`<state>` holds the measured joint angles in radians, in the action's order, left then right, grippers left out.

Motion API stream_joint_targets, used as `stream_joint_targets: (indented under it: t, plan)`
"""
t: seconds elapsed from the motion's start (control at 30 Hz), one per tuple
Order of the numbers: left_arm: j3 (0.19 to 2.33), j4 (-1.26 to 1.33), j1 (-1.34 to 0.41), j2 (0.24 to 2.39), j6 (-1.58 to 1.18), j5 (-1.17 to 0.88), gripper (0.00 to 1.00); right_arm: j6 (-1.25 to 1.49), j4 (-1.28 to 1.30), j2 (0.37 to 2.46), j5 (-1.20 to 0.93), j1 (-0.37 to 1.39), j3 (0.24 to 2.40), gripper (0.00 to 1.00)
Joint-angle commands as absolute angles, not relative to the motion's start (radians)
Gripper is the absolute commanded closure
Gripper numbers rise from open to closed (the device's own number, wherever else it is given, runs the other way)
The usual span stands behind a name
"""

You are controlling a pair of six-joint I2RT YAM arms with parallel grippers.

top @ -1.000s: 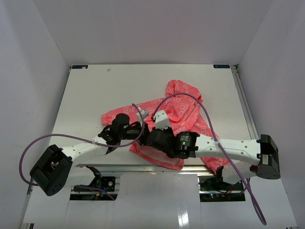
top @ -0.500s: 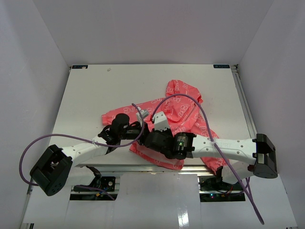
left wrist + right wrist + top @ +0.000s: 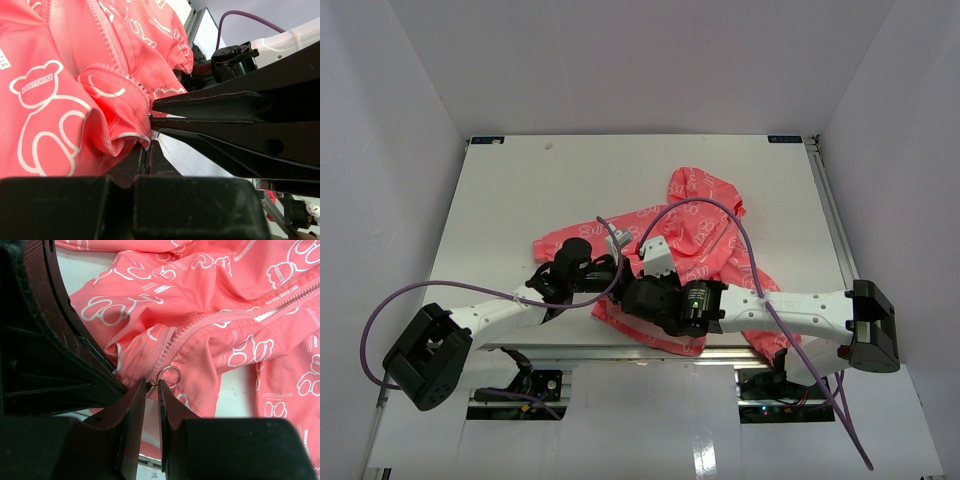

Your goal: Zip up the jacket

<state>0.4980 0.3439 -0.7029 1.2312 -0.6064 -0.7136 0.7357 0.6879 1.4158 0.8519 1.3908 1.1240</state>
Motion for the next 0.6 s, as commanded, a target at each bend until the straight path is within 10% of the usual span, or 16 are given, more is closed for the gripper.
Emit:
stream_joint_targets:
  t: [0.0,0.37,0.57]
  plan:
    - [0.499,0.358,-0.703,1.200,-0.600,-0.724,1.00,0.784,0.721,1.422,0.922,1.394,1.157,0.78]
    - [0.499,0.354,-0.703,1.199,-0.592,-0.717,1.00,0.734,0.625,1.248,0.908,1.374,1.061,0.64]
    - [0.495,0.356,-0.703,1.184,-0.581,-0.710,1.00,0.529,0.223,0.977,0.485,1.177,0.806,0.57]
